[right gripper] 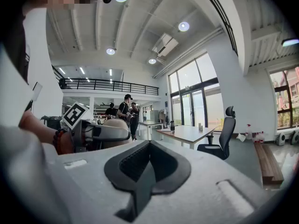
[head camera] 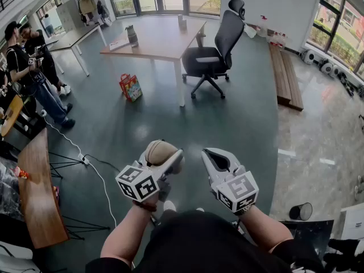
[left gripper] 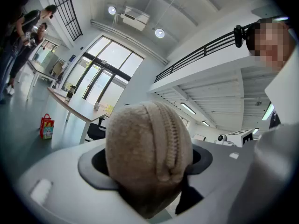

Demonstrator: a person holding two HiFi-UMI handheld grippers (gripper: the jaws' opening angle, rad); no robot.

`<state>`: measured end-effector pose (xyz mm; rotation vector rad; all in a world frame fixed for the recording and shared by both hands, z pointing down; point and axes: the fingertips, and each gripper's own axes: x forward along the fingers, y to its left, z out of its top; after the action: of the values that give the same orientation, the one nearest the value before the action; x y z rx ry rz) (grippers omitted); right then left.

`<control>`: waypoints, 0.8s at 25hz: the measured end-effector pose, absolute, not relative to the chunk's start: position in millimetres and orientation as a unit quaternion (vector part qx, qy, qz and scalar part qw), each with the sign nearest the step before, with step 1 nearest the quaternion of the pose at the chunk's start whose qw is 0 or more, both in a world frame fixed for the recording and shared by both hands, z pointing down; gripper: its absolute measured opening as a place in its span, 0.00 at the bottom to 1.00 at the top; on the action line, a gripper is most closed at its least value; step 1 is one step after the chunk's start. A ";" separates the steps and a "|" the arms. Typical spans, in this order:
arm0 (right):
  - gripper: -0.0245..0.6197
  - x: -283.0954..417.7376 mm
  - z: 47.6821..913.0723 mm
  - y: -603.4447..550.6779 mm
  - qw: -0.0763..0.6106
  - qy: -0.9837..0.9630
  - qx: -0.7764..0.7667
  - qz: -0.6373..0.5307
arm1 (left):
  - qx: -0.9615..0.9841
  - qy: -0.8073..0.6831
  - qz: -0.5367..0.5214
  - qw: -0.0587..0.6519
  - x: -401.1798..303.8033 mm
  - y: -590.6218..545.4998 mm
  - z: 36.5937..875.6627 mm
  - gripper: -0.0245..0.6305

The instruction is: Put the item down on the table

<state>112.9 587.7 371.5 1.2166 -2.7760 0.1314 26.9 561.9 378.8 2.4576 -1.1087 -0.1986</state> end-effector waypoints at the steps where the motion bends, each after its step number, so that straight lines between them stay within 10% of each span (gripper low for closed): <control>1: 0.02 112.2 372.0 586.0 0.055 -0.914 0.400 0.043 | 0.888 -0.400 -0.072 0.218 26.5 560.0 379.0 0.60; 20: 0.02 73.7 378.3 494.5 0.073 -0.909 0.409 0.040 | 0.889 -0.385 -0.092 0.230 -12.0 465.2 385.0 0.60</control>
<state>73.7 494.5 378.3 1.2295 -2.7287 0.1197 -12.0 465.2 385.0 2.4452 -1.0582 -0.2535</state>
